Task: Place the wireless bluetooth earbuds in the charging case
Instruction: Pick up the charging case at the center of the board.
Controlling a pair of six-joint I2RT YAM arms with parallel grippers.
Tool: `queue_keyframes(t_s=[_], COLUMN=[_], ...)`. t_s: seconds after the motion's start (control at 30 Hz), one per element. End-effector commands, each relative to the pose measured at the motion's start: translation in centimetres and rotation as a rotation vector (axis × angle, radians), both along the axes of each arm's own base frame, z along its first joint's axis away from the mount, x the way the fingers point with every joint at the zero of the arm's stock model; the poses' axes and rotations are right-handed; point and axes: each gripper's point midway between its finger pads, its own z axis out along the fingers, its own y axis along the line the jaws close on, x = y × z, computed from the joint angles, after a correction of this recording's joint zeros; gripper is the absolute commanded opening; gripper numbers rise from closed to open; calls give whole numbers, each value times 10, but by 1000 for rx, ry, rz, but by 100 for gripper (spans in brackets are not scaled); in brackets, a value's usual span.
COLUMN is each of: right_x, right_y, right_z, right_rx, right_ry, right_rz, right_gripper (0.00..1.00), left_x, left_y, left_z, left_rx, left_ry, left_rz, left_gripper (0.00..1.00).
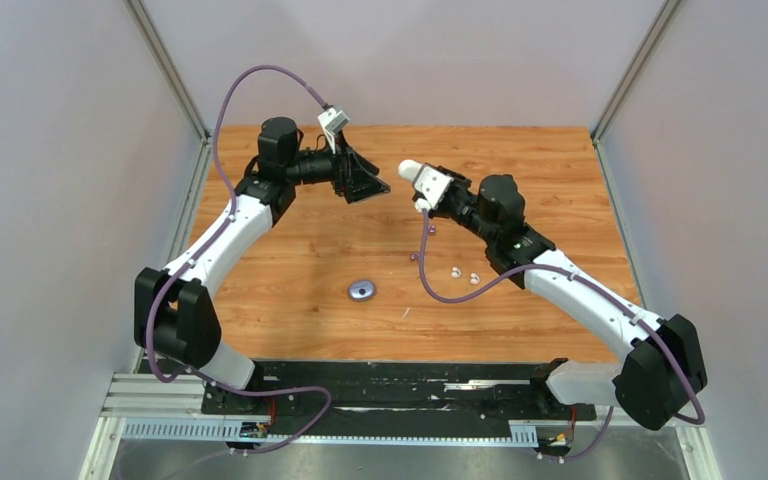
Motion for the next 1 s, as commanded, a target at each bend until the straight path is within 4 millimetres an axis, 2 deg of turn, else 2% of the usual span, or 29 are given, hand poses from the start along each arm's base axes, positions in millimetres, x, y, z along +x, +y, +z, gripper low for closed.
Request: queue_keyframes(t_s=[0.0,0.43,0.83,0.97], right_x=[-6,-3,-5,-5], right_y=[8,29,40,42], right_z=[50,53,54,52], right_rx=[74,70,82,77], right_ry=[-137,-158,-154,-147], right_rz=[10,19,41,49], right_gripper=[0,0,0,0], left_x=[-2,-3,-5,-4], left_y=[-7,-15,-18,-19], left_z=[34,40,41,42], left_rx=[-52,-82,-82,-88], left_ry=[-115,-112,-125,-126], left_rz=[-60,-117,-130,-133], left_gripper=[84,61,50,43])
